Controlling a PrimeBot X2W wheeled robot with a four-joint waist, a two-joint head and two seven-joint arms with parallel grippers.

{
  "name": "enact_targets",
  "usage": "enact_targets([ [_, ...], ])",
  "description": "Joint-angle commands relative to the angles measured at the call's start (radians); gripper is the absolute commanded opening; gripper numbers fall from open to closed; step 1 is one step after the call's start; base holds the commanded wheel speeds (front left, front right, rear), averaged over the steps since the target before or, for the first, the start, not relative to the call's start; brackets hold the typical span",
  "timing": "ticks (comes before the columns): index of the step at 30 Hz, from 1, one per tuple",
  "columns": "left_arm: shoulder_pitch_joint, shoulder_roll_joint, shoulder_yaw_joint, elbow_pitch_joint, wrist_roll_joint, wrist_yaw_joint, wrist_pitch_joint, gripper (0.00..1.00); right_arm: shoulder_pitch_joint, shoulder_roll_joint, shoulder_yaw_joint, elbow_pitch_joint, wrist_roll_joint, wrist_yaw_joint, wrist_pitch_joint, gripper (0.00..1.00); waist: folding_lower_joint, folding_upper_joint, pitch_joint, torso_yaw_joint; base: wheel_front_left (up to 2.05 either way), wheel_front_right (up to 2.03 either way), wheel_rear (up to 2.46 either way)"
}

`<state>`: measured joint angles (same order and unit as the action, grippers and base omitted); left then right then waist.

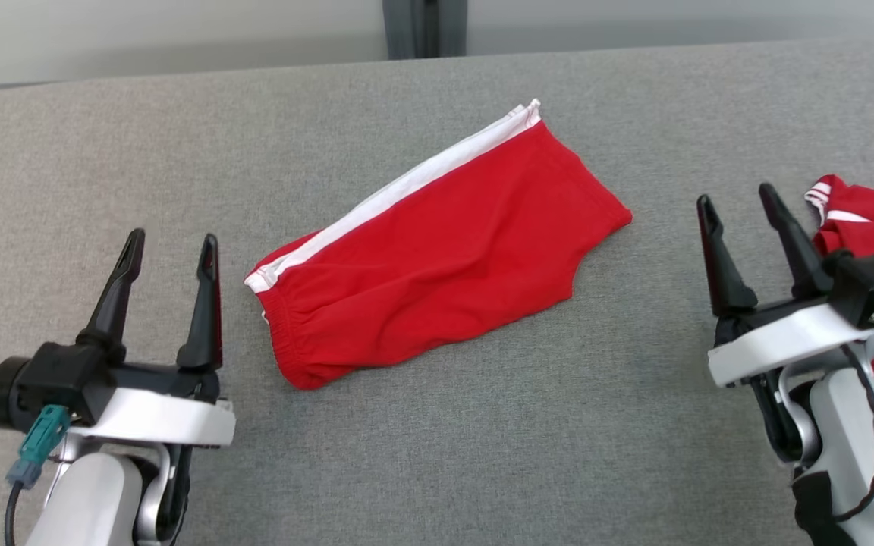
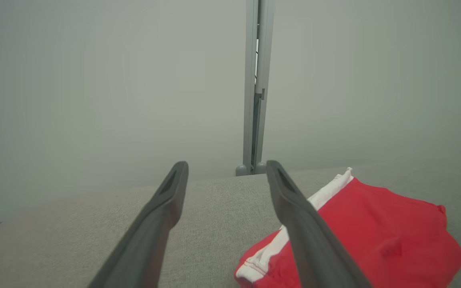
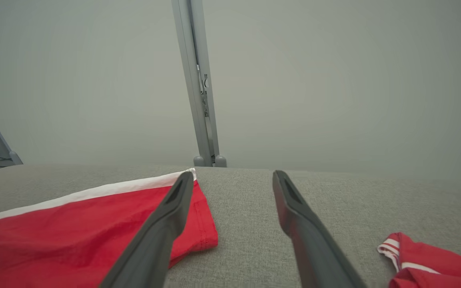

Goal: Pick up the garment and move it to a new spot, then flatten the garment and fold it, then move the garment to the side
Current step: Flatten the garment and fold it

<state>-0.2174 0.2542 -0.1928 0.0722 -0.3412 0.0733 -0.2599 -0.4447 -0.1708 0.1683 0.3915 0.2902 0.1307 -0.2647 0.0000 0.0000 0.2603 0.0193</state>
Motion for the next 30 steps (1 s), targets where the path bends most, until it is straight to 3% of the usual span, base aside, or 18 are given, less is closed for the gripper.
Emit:
enact_targets([
  [1, 0.013, 0.009, 0.008, 0.003, 0.006, -0.002, -0.003, 1.00, 0.011, 0.000, -0.001, -0.007, -0.006, 0.000, -0.001, 1.00, 0.0000, 0.0000, -0.010, -0.008, 0.00, 0.00, 0.00],
  [19, 0.050, -0.023, 0.035, 0.000, 0.045, -0.028, -0.003, 1.00, 0.005, -0.004, -0.009, 0.026, -0.002, 0.000, -0.001, 1.00, 0.0000, 0.0000, -0.025, 0.012, 0.00, 0.00, 0.00],
  [30, -0.047, -0.072, 0.034, -0.007, 0.064, -0.048, -0.003, 1.00, -0.153, -0.065, -0.001, 0.152, -0.022, 0.000, 0.054, 1.00, 0.0000, 0.0000, 0.095, 0.126, 0.00, 0.00, 0.00],
])
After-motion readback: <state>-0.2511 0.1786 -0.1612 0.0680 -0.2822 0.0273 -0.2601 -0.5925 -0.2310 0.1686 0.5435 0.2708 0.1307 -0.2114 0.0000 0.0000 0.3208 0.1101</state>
